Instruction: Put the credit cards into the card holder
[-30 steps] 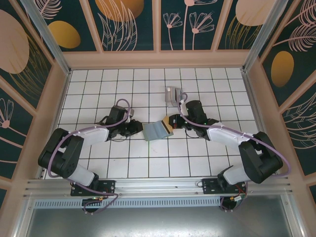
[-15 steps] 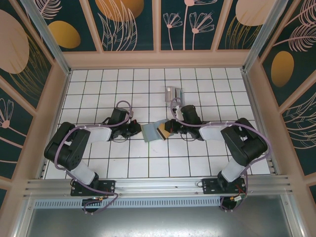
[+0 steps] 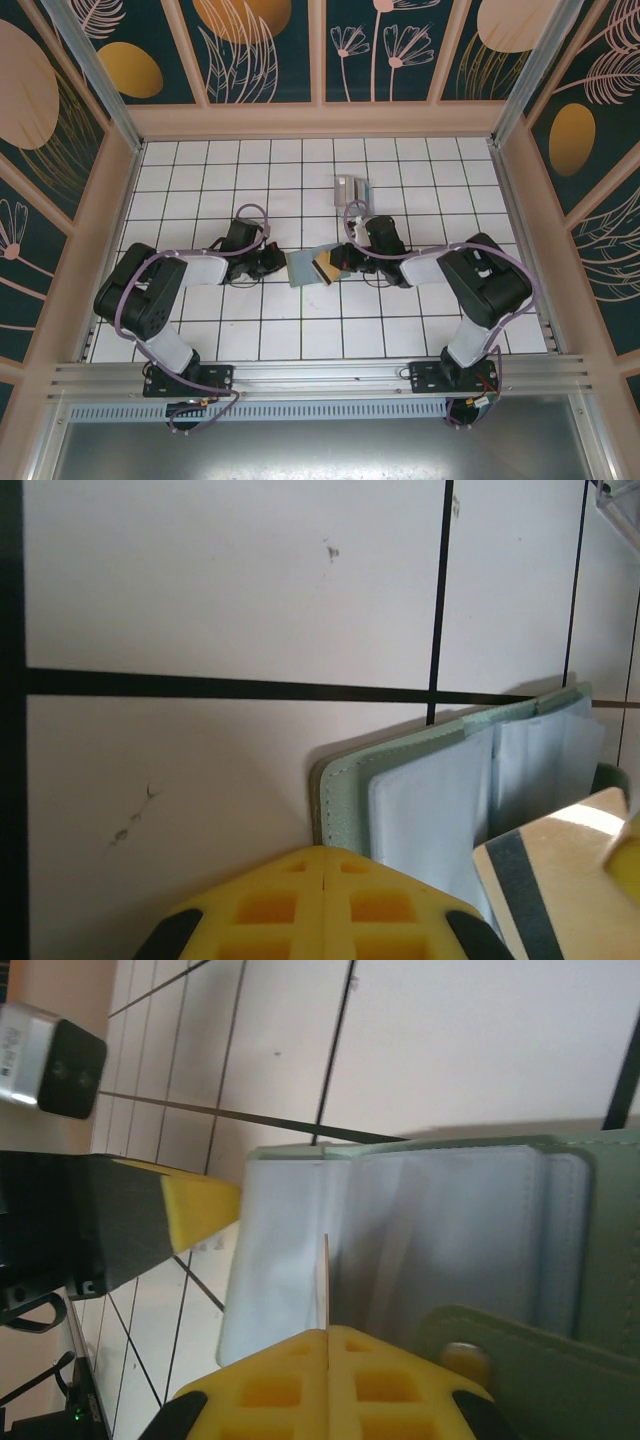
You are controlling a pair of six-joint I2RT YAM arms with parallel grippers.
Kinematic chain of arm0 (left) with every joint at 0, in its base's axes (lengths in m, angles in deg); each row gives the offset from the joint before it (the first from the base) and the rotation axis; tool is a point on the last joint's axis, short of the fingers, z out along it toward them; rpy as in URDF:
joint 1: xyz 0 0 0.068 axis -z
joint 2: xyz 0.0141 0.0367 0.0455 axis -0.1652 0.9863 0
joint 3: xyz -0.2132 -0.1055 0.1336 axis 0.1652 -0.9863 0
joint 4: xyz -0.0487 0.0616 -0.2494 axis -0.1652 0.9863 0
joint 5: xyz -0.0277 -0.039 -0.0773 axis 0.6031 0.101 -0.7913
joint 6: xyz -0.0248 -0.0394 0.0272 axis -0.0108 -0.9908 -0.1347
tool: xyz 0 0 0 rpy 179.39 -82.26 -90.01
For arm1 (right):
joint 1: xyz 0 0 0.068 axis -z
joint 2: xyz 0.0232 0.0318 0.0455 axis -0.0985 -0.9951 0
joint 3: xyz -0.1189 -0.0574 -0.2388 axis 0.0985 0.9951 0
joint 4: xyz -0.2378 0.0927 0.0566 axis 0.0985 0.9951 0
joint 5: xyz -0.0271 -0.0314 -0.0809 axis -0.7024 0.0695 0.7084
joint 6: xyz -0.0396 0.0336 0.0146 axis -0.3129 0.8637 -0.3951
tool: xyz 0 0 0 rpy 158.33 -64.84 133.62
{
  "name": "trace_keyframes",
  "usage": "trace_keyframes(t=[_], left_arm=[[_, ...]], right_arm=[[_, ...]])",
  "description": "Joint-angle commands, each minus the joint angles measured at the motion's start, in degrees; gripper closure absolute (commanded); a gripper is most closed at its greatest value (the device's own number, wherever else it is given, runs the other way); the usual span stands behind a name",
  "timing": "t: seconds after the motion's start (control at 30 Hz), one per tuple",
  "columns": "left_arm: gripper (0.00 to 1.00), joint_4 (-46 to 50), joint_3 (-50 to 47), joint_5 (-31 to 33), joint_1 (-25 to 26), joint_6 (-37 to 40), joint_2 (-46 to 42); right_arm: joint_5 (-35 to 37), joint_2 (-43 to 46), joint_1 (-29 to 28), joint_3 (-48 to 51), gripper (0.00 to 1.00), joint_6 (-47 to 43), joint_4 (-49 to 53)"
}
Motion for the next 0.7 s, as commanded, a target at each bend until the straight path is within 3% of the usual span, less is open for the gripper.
trace_keyframes(t=[0.0, 0.2, 0.67], left_arm=[[0.98, 3.1, 1.2, 2.2, 0.1, 1.7, 1.6], [0.99, 3.7, 1.4, 2.9, 0.1, 2.3, 1.6], [1.00, 5.2, 2.1, 4.0, 0.1, 3.4, 2.1]], right_arm=[[-0.2, -1.9, -0.3, 0.8, 1.00, 1.1, -2.6], [-1.3, -3.4, -0.4, 0.3, 1.00, 3.4, -4.8], [4.8, -4.7, -1.3, 0.9, 1.00, 10.8, -9.3]])
